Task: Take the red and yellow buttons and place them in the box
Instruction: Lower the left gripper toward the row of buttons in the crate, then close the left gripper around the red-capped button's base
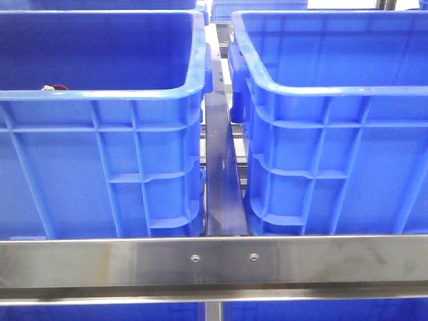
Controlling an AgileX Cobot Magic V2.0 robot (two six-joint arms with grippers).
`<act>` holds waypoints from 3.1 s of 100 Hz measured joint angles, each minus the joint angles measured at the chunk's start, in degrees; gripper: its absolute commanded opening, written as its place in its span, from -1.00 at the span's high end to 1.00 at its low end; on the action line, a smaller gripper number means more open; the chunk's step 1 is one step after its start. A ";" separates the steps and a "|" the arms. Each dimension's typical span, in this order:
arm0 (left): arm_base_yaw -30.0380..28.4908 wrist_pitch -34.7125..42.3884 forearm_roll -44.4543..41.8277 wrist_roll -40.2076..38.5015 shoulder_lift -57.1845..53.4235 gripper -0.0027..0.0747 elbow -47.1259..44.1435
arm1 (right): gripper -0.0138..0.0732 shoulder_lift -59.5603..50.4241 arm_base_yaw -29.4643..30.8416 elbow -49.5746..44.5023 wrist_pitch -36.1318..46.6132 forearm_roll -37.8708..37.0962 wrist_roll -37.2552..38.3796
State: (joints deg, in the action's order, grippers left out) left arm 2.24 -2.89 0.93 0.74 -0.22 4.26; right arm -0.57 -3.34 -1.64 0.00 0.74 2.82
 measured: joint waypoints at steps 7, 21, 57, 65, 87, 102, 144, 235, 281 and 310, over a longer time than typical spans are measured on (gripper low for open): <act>0.00 -2.15 0.52 0.00 0.22 0.98 3.34 | 0.83 0.00 0.00 0.00 0.00 0.00 0.00; 0.00 -8.59 0.73 0.00 4.75 0.98 11.83 | 0.83 0.00 0.00 0.00 0.00 0.00 0.00; 0.00 -32.90 0.77 0.54 27.83 0.98 36.61 | 0.83 0.00 0.00 0.00 0.00 0.00 0.00; 0.00 -37.39 0.77 1.43 32.89 0.98 41.47 | 0.83 0.00 0.00 0.00 0.00 0.00 0.00; 0.00 -41.87 0.77 1.82 43.56 0.98 47.33 | 0.83 0.00 0.00 0.00 0.00 0.00 0.00; 0.00 -42.43 0.77 1.95 47.01 0.96 47.56 | 0.83 0.00 0.00 0.00 0.00 0.00 0.00; 0.00 -43.09 0.77 1.95 48.53 -0.27 47.56 | 0.83 0.00 0.00 0.00 0.00 0.00 0.02; 15.22 -45.64 -2.09 -4.21 84.80 -0.26 70.92 | 0.83 0.00 0.00 0.00 0.00 0.00 0.02; 15.51 -46.15 -11.10 -11.57 91.78 -0.26 73.93 | 0.83 0.00 0.00 0.00 0.00 0.00 0.02; 15.51 -45.11 -14.27 -14.95 95.83 -0.26 73.93 | 0.83 0.00 0.00 0.00 0.00 0.00 0.02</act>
State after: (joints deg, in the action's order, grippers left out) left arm 17.75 -48.00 -13.33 -14.21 95.61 78.19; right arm -0.57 -3.34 -1.64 0.00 0.74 2.84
